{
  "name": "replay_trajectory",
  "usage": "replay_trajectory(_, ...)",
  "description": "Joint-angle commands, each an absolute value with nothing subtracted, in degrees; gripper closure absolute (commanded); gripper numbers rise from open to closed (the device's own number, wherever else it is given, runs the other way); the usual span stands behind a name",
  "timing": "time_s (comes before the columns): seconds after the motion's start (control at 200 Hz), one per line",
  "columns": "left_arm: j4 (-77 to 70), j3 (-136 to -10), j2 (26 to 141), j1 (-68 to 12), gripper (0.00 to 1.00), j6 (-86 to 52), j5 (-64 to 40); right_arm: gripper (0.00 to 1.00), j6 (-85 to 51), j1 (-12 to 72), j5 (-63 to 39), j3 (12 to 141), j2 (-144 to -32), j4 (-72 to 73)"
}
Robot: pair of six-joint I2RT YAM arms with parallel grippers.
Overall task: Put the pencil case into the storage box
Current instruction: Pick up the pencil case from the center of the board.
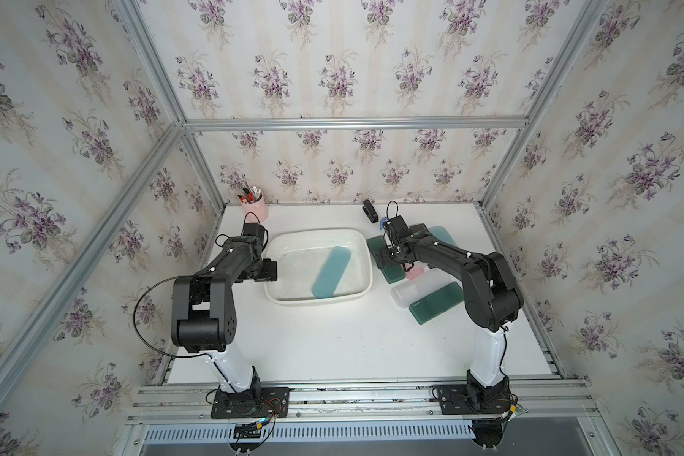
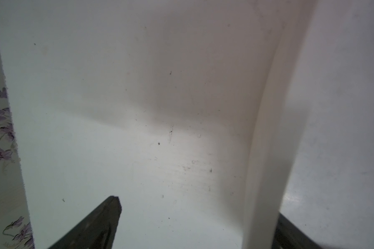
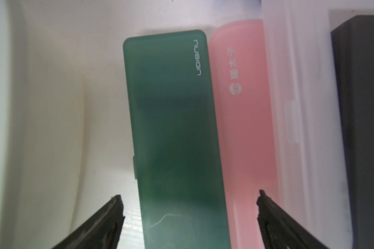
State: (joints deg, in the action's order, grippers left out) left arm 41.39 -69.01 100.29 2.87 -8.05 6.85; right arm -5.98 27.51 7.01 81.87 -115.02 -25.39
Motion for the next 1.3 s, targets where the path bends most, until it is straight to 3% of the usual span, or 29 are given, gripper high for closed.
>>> replay_trajectory(0.0, 42.5, -68.9, 100.1, 3.4, 0.03, -7.7, 8.7, 0.02, -3.5, 27.5, 7.9, 83.1, -116.8, -24.4)
replay_trajectory(0.295, 41.6, -68.0, 96.6, 2.9, 0.02, -8.2, 5.8, 0.03, -1.5, 26.7, 7.9, 85.4, -120.4, -23.8)
replay_trajectory(0.799, 40.4, -67.8, 97.6, 2.8, 0.02, -7.7, 4.9, 0.16, -3.3, 26.6, 0.3, 84.0, -120.6, -23.3)
replay_trajectory(1.294, 40.2, -66.4, 96.4, 3.9, 0.02, -8.1, 6.7, 0.09, -2.3, 26.6, 3.2, 86.4, -123.0, -26.0)
